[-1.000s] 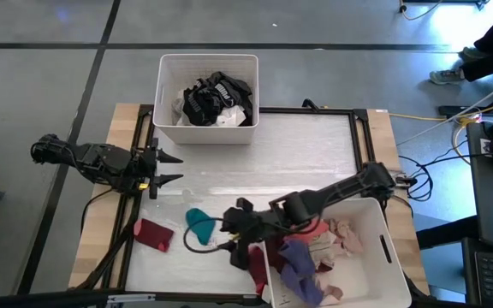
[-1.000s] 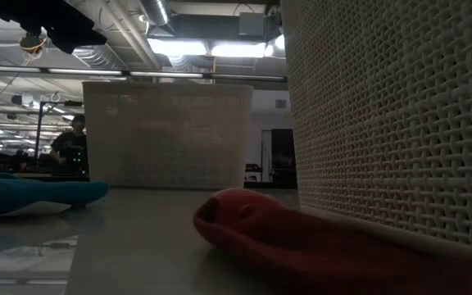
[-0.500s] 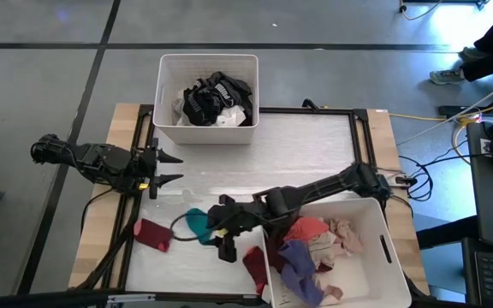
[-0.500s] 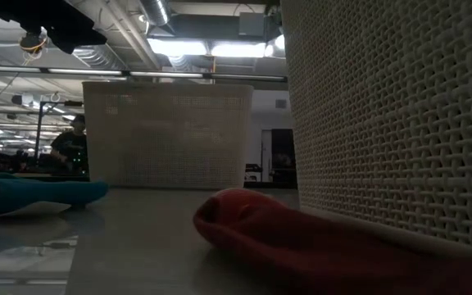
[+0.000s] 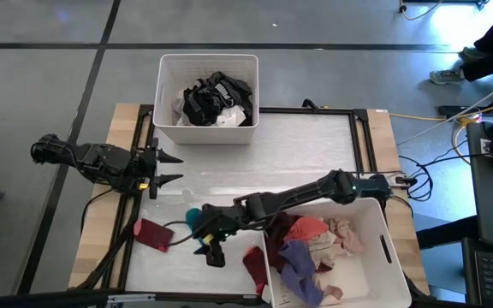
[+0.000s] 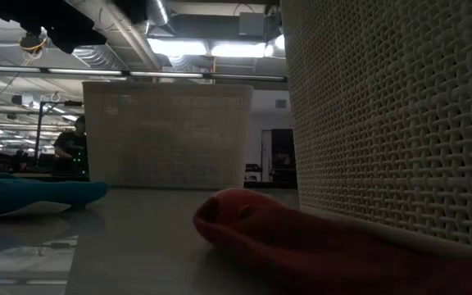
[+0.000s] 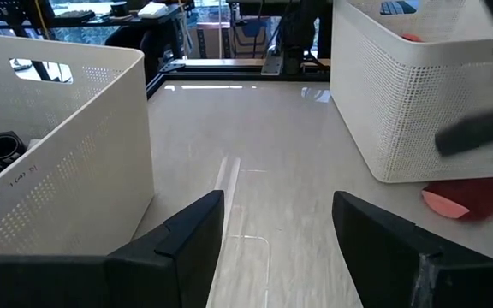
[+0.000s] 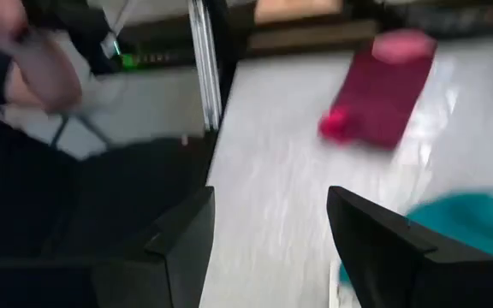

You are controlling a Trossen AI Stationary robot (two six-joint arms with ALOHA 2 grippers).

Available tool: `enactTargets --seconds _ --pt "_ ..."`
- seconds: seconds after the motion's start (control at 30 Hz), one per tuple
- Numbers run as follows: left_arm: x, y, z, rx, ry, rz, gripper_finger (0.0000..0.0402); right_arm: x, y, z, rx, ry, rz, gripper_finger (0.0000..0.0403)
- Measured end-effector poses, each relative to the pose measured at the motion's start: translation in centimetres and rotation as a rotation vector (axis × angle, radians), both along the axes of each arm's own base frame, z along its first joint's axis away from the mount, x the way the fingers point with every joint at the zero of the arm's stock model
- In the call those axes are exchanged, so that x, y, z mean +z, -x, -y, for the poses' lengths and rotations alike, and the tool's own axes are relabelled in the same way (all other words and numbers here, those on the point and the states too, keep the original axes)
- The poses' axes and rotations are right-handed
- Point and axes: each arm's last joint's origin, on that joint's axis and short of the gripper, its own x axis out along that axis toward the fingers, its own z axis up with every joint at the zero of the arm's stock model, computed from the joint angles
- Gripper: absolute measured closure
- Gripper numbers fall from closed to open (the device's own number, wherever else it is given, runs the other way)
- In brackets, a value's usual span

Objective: Sort clothes

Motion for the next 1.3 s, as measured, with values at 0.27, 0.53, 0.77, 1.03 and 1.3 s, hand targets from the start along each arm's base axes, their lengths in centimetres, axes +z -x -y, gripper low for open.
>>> enactTargets --seconds 0.27,0.53,0.77,1.03,1.3 --pt "0.0 0.0 0.0 0.0 -0.001 -0.004 0.0192 -4.3 -0.1 -1.1 0.051 0.027 -0.159 0.0176" --pt "0.0 0.0 0.0 0.0 -0.001 -0.004 0.0192 -6.3 1.3 -1.8 0.109 0.054 -0.35 0.0176" --pt "0.0 0.0 0.0 0.0 -0.001 -0.004 0.0192 -7.4 3.1 -2.3 0.173 0.152 -0.498 0.0176" --pt "0.0 0.0 0.0 0.0 -0.001 -0.005 0.0192 -9.0 4.2 -2.1 0.235 0.25 -0.612 0.0176" --pt "-0.1 0.0 0.0 0.0 -0.002 -0.007 0.0192 -10.7 4.5 -2.5 0.333 0.3 -0.649 0.0176"
